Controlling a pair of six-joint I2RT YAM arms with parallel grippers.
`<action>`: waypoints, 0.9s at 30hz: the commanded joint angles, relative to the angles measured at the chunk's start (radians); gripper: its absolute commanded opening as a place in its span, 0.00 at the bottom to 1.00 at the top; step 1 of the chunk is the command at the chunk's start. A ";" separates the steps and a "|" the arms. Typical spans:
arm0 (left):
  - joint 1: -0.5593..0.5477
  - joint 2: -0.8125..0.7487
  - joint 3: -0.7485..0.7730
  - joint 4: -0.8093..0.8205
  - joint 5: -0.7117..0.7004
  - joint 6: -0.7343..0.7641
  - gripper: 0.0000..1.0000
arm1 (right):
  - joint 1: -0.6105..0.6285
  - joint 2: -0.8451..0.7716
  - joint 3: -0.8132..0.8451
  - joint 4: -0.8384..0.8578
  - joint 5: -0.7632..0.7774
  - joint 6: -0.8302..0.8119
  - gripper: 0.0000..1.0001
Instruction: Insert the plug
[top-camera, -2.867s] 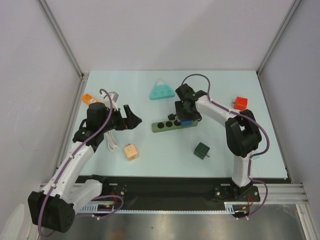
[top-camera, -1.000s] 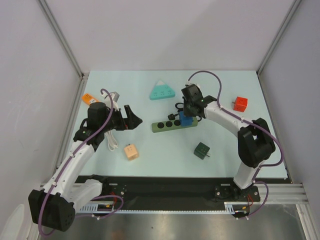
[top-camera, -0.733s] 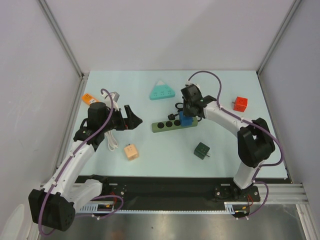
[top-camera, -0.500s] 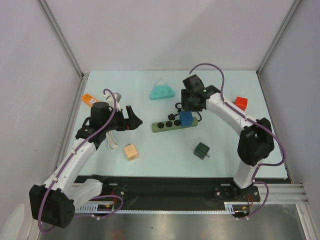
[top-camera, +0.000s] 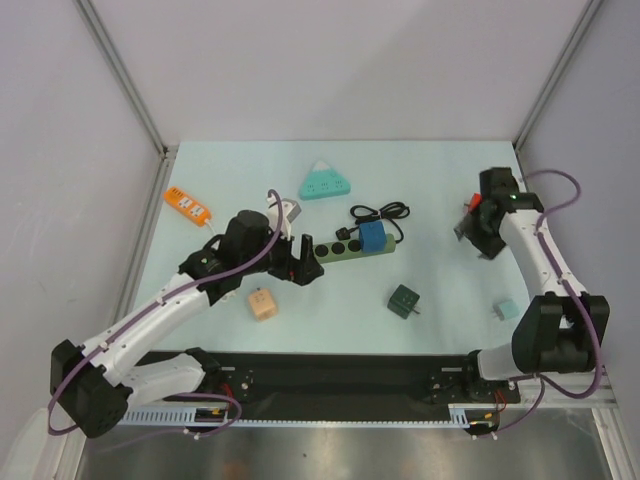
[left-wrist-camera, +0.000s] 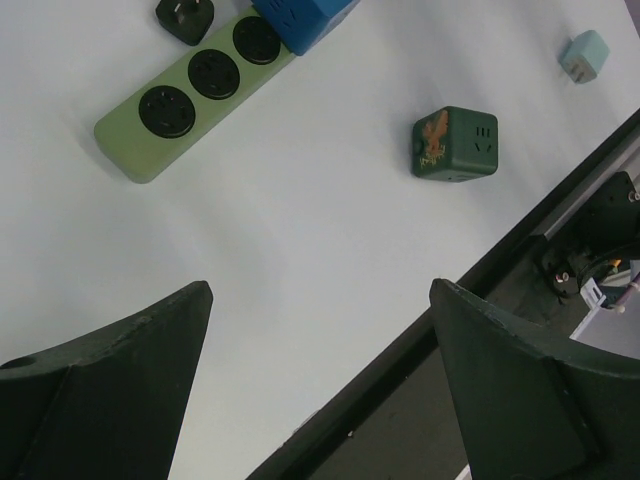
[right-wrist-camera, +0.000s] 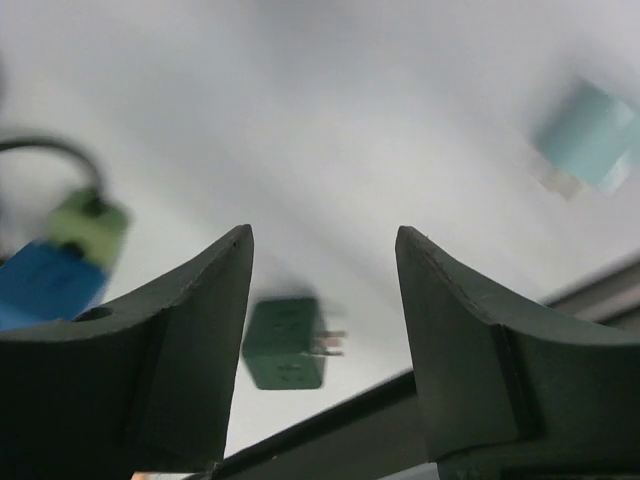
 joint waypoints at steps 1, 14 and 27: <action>-0.013 -0.029 0.030 0.007 -0.024 -0.020 0.97 | -0.113 -0.060 -0.072 -0.208 0.056 0.200 0.63; -0.013 -0.112 -0.001 -0.029 -0.028 -0.008 0.99 | -0.402 -0.173 -0.309 -0.173 0.182 0.298 0.77; -0.015 -0.082 0.009 -0.031 -0.040 -0.020 1.00 | -0.454 -0.032 -0.410 0.056 0.185 0.214 0.80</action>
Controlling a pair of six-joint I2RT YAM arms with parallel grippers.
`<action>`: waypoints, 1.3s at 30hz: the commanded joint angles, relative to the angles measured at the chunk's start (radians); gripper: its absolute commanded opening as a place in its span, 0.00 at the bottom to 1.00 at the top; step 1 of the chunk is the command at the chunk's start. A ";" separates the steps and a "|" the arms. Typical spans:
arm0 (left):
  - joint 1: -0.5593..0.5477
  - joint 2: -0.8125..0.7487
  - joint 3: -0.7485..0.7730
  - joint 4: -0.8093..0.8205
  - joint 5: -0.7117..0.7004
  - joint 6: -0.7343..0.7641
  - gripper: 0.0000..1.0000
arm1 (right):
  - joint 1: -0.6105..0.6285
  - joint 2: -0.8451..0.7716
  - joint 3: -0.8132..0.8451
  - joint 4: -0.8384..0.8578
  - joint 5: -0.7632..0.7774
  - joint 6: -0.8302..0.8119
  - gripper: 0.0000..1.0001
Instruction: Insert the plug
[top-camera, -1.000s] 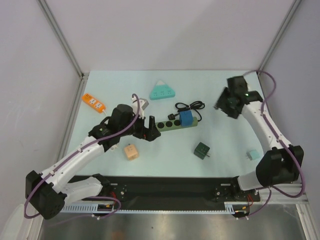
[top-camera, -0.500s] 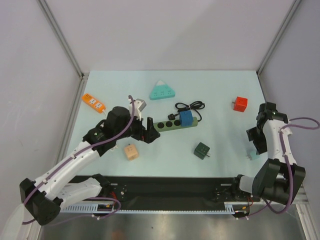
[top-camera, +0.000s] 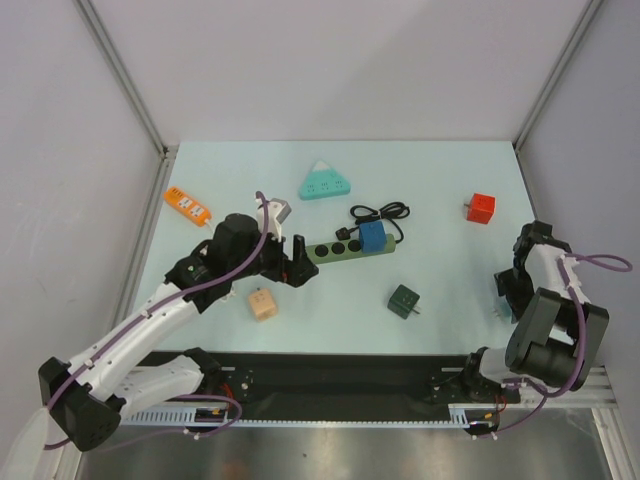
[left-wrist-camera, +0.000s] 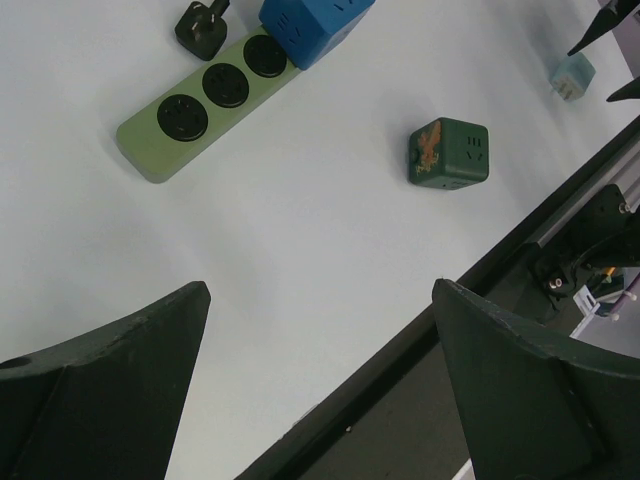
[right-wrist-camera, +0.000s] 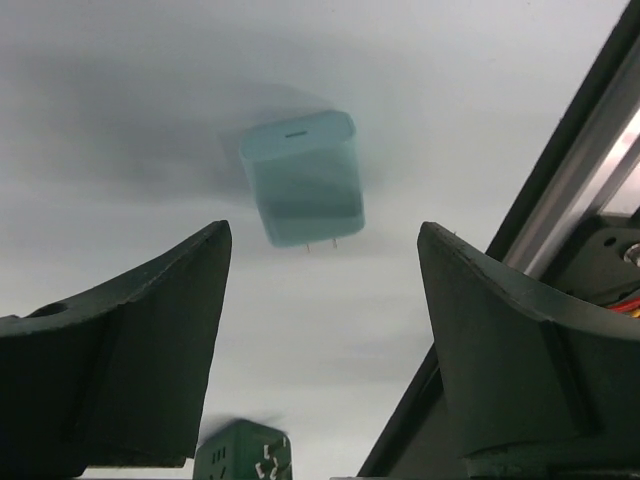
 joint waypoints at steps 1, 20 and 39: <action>-0.003 0.009 0.012 0.009 -0.012 -0.009 1.00 | -0.011 0.049 -0.021 0.095 0.031 -0.035 0.80; -0.003 0.035 0.044 0.032 0.032 -0.067 0.97 | -0.017 0.089 -0.095 0.313 -0.070 -0.197 0.34; -0.019 0.097 0.064 0.408 0.133 -0.236 0.84 | 0.713 -0.428 0.103 0.240 -0.221 0.402 0.00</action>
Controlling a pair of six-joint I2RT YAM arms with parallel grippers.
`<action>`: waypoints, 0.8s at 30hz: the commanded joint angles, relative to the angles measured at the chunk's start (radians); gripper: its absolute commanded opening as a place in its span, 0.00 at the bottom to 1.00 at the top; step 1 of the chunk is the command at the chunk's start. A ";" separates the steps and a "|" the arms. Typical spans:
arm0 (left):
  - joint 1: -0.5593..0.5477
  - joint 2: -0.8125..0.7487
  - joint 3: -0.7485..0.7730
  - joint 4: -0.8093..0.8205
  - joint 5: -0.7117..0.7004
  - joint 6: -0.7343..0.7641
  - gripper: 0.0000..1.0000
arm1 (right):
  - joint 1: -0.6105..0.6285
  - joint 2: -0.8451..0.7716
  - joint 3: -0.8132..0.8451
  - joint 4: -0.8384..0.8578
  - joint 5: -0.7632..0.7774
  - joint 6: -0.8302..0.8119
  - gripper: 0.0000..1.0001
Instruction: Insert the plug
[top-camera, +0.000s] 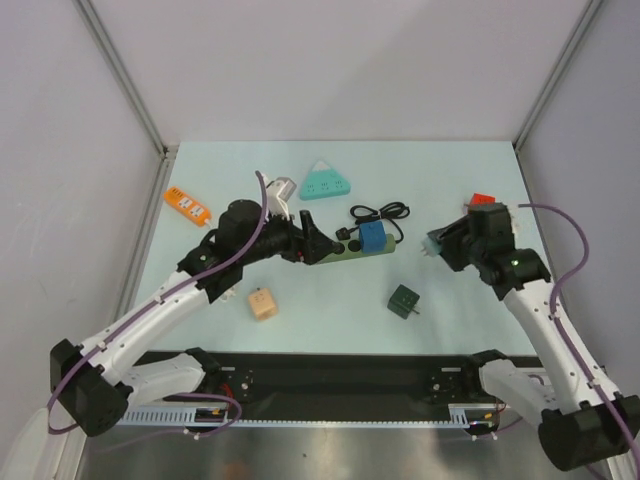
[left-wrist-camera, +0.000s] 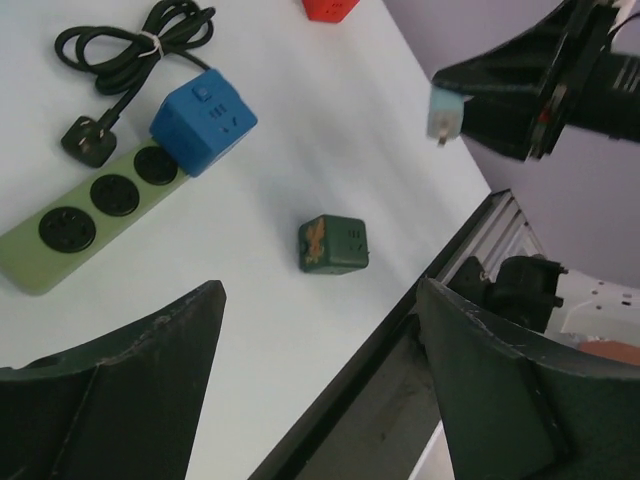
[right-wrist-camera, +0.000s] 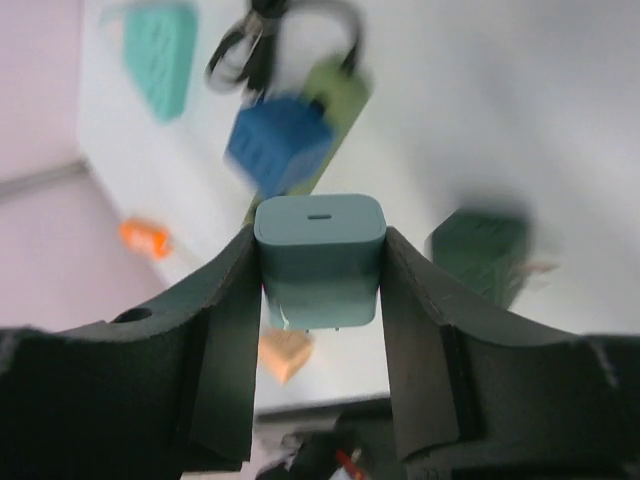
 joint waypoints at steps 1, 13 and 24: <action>-0.027 0.014 0.010 0.188 0.030 -0.057 0.83 | 0.216 -0.042 -0.013 0.090 0.116 0.292 0.00; -0.132 0.104 -0.057 0.480 -0.059 -0.146 0.80 | 0.649 0.001 -0.066 0.365 0.428 0.612 0.00; -0.192 0.202 -0.008 0.484 -0.076 -0.116 0.75 | 0.669 0.021 -0.035 0.402 0.428 0.606 0.00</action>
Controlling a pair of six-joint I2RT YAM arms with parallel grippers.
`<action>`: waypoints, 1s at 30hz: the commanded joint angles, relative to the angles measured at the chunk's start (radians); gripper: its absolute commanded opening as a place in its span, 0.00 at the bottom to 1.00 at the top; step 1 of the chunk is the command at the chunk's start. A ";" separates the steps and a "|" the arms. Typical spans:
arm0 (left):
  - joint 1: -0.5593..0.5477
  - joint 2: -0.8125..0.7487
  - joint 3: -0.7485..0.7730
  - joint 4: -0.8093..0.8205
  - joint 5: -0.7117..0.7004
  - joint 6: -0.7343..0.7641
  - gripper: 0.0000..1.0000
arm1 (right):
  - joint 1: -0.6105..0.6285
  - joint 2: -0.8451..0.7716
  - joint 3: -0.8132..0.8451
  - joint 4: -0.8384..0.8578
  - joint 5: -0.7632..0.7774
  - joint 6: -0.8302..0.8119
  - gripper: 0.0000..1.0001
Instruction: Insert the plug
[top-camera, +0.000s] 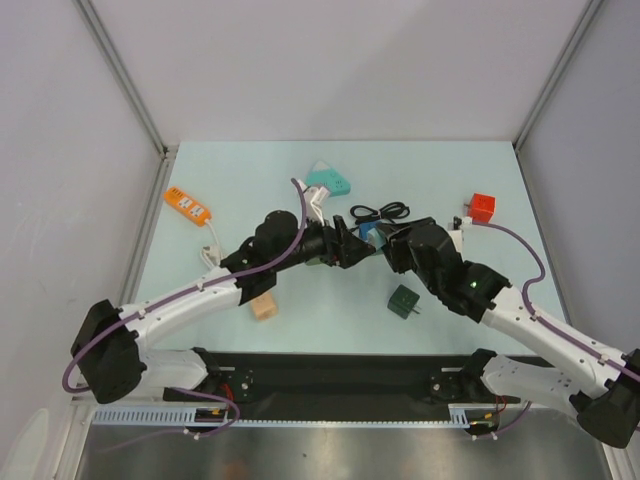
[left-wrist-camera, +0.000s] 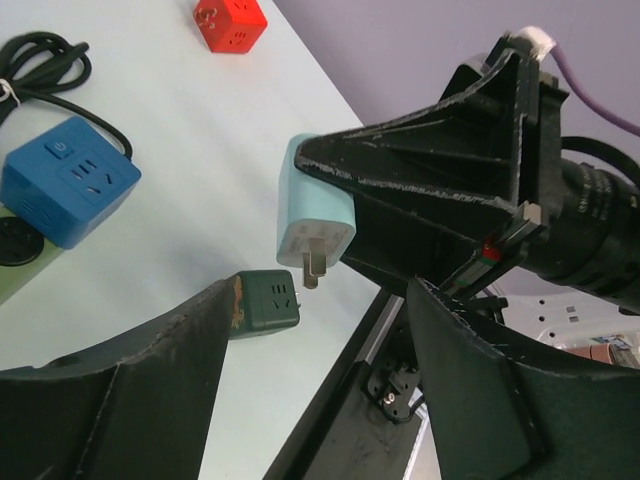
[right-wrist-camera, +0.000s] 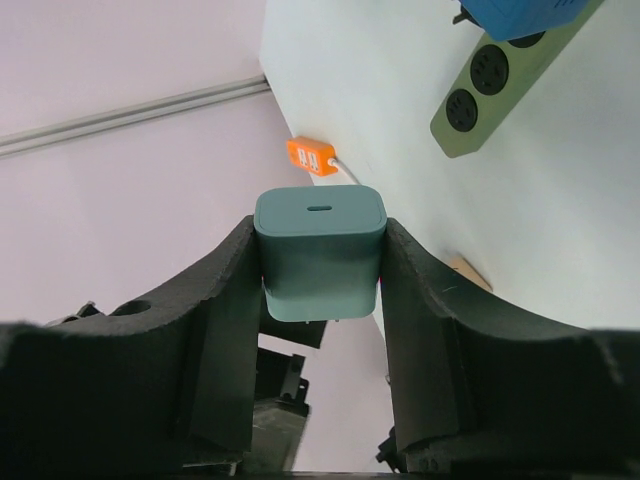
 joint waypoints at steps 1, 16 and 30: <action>-0.025 0.028 0.049 0.052 -0.016 0.010 0.75 | 0.007 0.006 0.044 0.066 0.046 0.027 0.00; -0.029 0.068 0.052 0.089 -0.056 -0.002 0.61 | 0.049 0.024 0.044 0.095 0.022 0.045 0.00; -0.028 -0.008 0.018 0.097 0.050 0.027 0.00 | 0.050 -0.045 0.007 0.263 -0.065 -0.342 0.57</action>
